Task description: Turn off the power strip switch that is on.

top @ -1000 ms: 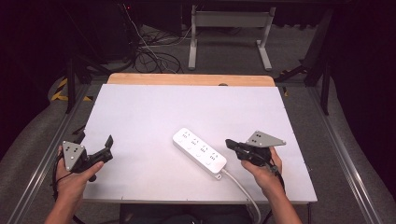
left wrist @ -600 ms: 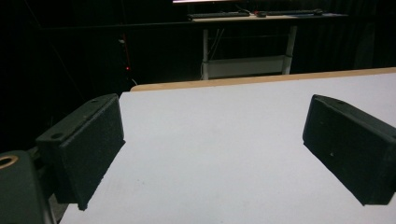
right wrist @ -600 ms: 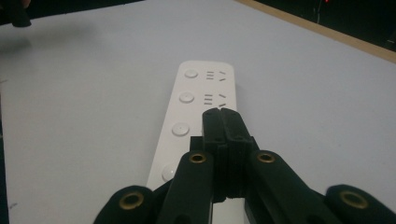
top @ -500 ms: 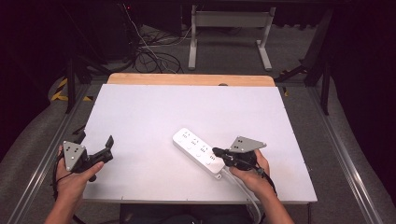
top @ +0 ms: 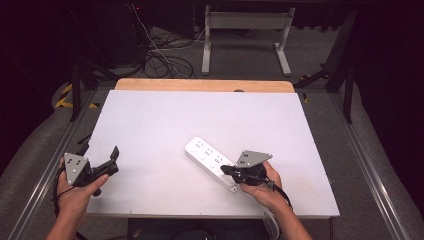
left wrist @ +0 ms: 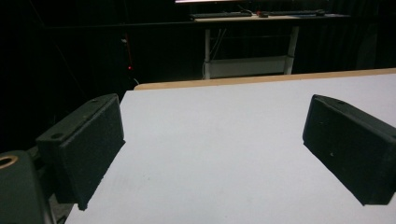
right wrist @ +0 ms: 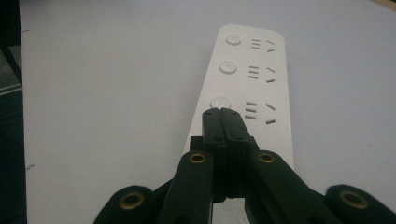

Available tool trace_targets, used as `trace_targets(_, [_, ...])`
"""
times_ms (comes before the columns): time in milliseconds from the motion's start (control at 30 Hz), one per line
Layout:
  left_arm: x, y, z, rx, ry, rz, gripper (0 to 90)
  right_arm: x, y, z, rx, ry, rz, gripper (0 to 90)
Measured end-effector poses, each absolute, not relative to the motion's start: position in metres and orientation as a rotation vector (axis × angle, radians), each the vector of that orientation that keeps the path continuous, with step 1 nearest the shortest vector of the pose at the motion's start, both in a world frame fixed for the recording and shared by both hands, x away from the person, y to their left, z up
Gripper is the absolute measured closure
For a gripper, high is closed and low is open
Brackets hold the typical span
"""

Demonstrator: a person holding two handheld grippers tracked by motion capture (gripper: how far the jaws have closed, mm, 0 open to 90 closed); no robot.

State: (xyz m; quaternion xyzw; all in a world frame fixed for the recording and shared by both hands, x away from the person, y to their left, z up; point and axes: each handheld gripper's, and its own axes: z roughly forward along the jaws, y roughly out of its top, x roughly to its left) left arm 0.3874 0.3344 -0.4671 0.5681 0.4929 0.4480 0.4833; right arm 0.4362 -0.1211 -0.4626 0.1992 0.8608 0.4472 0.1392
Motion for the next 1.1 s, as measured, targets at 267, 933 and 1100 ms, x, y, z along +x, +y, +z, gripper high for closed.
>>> trace_targets(267, [0.388,0.333,-0.467,1.383,1.197,1.086,6.0,0.437,-0.122,-0.466,0.584,2.498,1.277,90.0])
trace_targets(933, [0.387,0.332,-0.467,1.39,1.189,1.085,6.0,0.439,-0.119,-0.474,0.598,2.512,1.273,90.0])
trace_targets(1100, [0.387,0.332,-0.466,1.394,1.185,1.086,6.1,0.439,-0.12,-0.475,0.631,2.507,1.289,90.0])
